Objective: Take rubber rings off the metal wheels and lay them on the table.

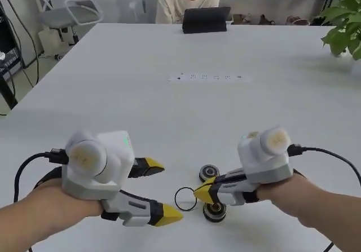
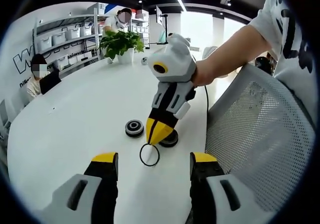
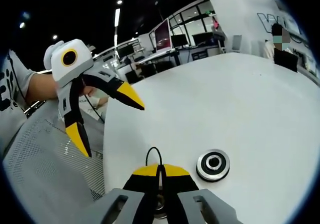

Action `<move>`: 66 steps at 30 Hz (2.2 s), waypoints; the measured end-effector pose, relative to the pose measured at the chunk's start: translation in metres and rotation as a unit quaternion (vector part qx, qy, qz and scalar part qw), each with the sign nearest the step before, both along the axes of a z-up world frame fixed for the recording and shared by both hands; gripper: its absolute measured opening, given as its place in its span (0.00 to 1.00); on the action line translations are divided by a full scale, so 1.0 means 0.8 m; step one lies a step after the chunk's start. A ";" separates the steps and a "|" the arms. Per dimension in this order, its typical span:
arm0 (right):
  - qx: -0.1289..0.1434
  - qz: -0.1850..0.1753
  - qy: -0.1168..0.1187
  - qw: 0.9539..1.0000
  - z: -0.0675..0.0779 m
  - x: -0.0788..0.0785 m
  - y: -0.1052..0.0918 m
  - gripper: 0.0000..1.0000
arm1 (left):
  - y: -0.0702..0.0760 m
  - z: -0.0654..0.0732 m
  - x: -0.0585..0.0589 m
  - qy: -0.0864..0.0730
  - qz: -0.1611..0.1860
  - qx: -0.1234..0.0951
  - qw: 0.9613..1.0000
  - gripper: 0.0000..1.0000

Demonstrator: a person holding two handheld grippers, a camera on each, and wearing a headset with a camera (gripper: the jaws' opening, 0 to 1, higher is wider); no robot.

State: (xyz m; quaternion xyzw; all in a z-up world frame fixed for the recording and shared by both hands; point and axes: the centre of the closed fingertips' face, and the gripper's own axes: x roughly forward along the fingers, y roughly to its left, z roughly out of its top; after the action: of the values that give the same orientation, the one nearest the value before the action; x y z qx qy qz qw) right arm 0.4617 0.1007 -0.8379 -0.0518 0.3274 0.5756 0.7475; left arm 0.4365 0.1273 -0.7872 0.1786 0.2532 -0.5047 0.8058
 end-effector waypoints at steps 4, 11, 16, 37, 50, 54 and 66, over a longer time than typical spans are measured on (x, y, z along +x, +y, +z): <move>-0.001 0.005 -0.006 1.000 0.000 -0.001 0.001 0.04 | 0.001 -0.001 0.001 0.002 0.001 0.000 1.000 0.55; 0.008 0.002 -0.014 1.000 0.004 0.000 0.000 0.11 | 0.002 -0.003 0.000 0.006 0.001 0.001 1.000 0.55; 0.017 -0.001 -0.020 1.000 0.009 0.000 -0.004 0.16 | 0.000 -0.002 0.001 0.006 -0.001 0.002 1.000 0.55; 0.051 -0.016 -0.043 0.998 0.036 -0.007 -0.034 0.27 | -0.022 0.001 0.003 0.007 -0.023 0.007 1.000 0.53; 0.056 -0.030 -0.041 0.997 0.029 -0.014 -0.055 0.30 | -0.043 -0.010 0.006 0.015 -0.037 0.012 0.999 0.51; 0.054 -0.030 -0.043 0.997 0.026 -0.016 -0.058 0.30 | -0.050 -0.013 0.008 0.017 -0.040 0.011 0.999 0.49; 0.037 -0.019 -0.057 0.997 0.010 -0.024 -0.071 0.31 | -0.069 -0.027 0.010 0.024 -0.058 0.018 0.998 0.43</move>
State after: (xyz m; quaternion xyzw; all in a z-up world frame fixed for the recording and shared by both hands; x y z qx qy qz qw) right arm 0.4421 0.0442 -0.8296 -0.0506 0.2633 0.5690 0.7774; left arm 0.4443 0.0723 -0.8087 0.1947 0.2709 -0.5501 0.7656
